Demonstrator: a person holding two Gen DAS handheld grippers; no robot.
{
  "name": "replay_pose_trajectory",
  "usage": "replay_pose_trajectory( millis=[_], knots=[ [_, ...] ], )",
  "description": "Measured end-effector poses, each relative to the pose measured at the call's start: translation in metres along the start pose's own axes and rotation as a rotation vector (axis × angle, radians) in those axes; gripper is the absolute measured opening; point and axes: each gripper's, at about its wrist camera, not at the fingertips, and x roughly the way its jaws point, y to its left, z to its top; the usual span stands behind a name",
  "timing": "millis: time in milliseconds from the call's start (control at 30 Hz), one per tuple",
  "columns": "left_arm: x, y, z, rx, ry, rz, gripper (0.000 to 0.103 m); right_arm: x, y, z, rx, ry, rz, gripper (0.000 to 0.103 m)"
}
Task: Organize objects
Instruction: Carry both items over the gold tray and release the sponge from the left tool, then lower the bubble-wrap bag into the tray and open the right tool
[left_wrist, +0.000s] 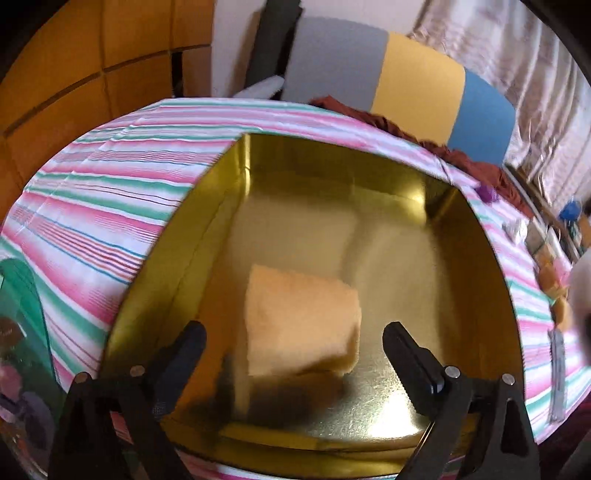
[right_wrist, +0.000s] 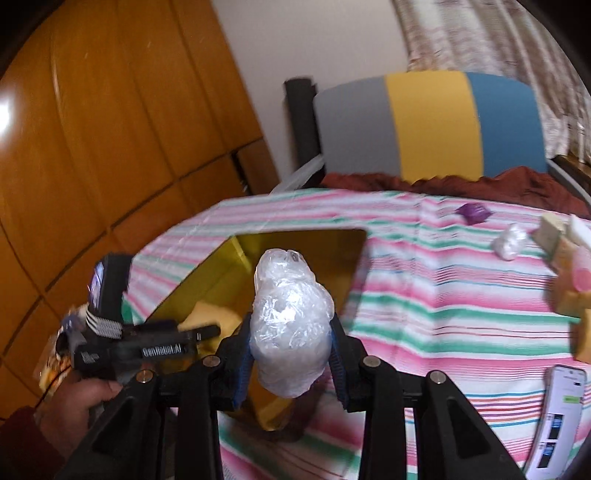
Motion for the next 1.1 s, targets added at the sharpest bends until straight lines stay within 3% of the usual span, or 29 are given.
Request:
replay_pose_trajectory(
  millis=[267, 600, 733, 833, 1100],
  knots=[
    [-0.04, 0.025, 0.011, -0.132, -0.157, 0.036, 0.103, 0.049, 0.028, -0.005, -0.058, 0.141, 0.046, 0.036],
    [-0.058, 0.034, 0.012, -0.174, -0.17, 0.001, 0.103, 0.093, 0.045, -0.014, -0.094, 0.261, 0.054, 0.036],
    [-0.059, 0.033, 0.012, -0.173, -0.17, 0.001, 0.103, 0.102, 0.043, -0.018, -0.071, 0.317, 0.059, 0.042],
    [-0.058, 0.031, 0.012, -0.166, -0.169, 0.001, 0.103, 0.095, 0.046, -0.018, -0.081, 0.301, 0.051, 0.049],
    [-0.059, 0.025, 0.011, -0.165, -0.168, -0.009, 0.103, 0.069, 0.042, -0.006, -0.07, 0.213, 0.054, 0.049]
  ],
)
